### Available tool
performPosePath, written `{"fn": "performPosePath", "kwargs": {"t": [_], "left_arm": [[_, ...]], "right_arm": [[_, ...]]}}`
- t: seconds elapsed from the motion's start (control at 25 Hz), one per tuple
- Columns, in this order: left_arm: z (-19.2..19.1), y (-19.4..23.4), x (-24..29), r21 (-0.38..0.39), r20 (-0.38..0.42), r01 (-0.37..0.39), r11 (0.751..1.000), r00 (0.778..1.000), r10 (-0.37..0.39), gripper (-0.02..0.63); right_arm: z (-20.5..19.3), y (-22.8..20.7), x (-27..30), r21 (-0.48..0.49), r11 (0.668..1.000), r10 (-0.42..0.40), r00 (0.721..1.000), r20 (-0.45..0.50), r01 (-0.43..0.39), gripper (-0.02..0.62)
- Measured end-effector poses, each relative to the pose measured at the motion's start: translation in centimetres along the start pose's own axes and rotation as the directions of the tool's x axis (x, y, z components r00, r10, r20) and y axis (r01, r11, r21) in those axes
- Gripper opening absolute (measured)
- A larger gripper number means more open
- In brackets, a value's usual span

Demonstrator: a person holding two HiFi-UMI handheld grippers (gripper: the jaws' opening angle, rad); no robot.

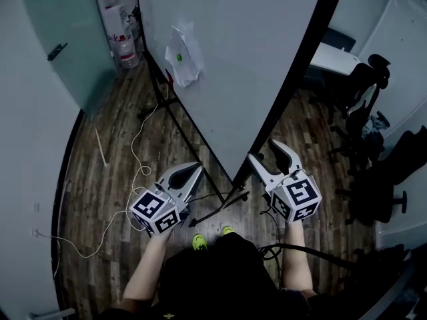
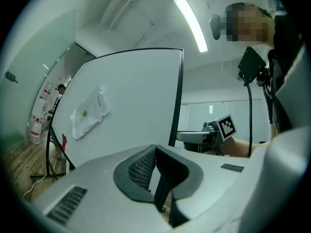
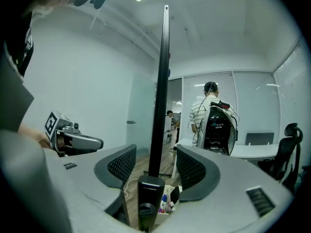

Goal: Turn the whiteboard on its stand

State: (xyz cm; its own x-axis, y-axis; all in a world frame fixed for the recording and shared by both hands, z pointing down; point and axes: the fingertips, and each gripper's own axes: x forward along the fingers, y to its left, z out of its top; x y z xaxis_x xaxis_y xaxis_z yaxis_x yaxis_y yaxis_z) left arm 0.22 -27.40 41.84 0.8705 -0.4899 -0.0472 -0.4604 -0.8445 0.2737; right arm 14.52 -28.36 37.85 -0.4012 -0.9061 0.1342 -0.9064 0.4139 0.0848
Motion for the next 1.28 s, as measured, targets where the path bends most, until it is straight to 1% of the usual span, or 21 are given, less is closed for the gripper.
{"fn": "performPosePath", "kwargs": {"t": [0.16, 0.2, 0.32, 0.44, 0.48, 0.56, 0.68, 0.8, 0.92, 1.08, 1.2, 1.28], "left_arm": [[0.7, 1.5, 0.1, -0.002, 0.004, -0.039, 0.999, 0.999, 0.039, 0.018], [1.0, 1.8, 0.1, 0.0, 0.006, -0.046, 0.999, 0.999, 0.046, 0.018], [1.7, 2.5, 0.0, 0.004, 0.016, -0.063, 0.998, 0.998, 0.063, 0.018], [1.9, 3.6, 0.0, 0.002, 0.022, -0.08, 0.997, 0.997, 0.08, 0.018], [1.8, 3.9, 0.1, 0.0, 0.022, -0.084, 0.997, 0.996, 0.084, 0.018], [1.8, 4.2, 0.2, -0.002, 0.021, -0.083, 0.997, 0.996, 0.083, 0.018], [1.6, 4.8, 0.3, -0.002, 0.013, -0.075, 0.997, 0.997, 0.075, 0.018], [1.5, 5.4, 0.5, -0.008, 0.003, -0.065, 0.998, 0.998, 0.065, 0.018], [1.5, 5.8, 1.0, -0.009, 0.001, -0.055, 0.998, 0.998, 0.055, 0.017], [1.3, 5.9, 1.5, -0.009, 0.003, -0.051, 0.999, 0.999, 0.051, 0.018], [0.9, 5.6, 1.9, -0.011, -0.006, -0.054, 0.998, 0.999, 0.054, 0.018], [0.6, 5.6, 2.3, -0.013, -0.005, -0.062, 0.998, 0.998, 0.062, 0.018]], "right_arm": [[0.3, -0.4, 1.9, -0.038, 0.999, 0.018, 1.0, -0.014, -0.019, 0.245], [0.3, -0.5, 2.3, -0.05, 0.999, 0.016, 1.0, -0.019, -0.017, 0.236], [0.4, -0.6, 3.1, -0.077, 0.997, 0.019, 1.0, -0.023, -0.021, 0.181], [0.2, -0.1, 4.2, -0.111, 0.993, 0.042, 0.998, -0.043, -0.046, 0.152], [0.1, 0.0, 4.4, -0.117, 0.992, 0.043, 0.998, -0.046, -0.049, 0.118], [0.0, -0.1, 4.7, -0.089, 0.995, 0.039, 0.998, -0.041, -0.043, 0.106], [0.1, -0.1, 4.9, 0.011, 0.999, 0.05, 0.998, -0.025, -0.05, 0.072], [0.2, 0.0, 5.1, 0.023, 0.998, 0.056, 0.998, -0.029, -0.055, 0.071], [0.2, -0.2, 5.3, 0.068, 0.995, 0.072, 0.997, -0.009, -0.071, 0.066], [0.2, -0.4, 5.6, 0.116, 0.986, 0.12, 0.993, 0.016, -0.121, 0.069], [0.2, 0.0, 5.7, 0.125, 0.979, 0.157, 0.987, 0.02, -0.158, 0.08], [0.3, 0.5, 5.9, 0.122, 0.978, 0.167, 0.986, 0.028, -0.169, 0.087]]}}
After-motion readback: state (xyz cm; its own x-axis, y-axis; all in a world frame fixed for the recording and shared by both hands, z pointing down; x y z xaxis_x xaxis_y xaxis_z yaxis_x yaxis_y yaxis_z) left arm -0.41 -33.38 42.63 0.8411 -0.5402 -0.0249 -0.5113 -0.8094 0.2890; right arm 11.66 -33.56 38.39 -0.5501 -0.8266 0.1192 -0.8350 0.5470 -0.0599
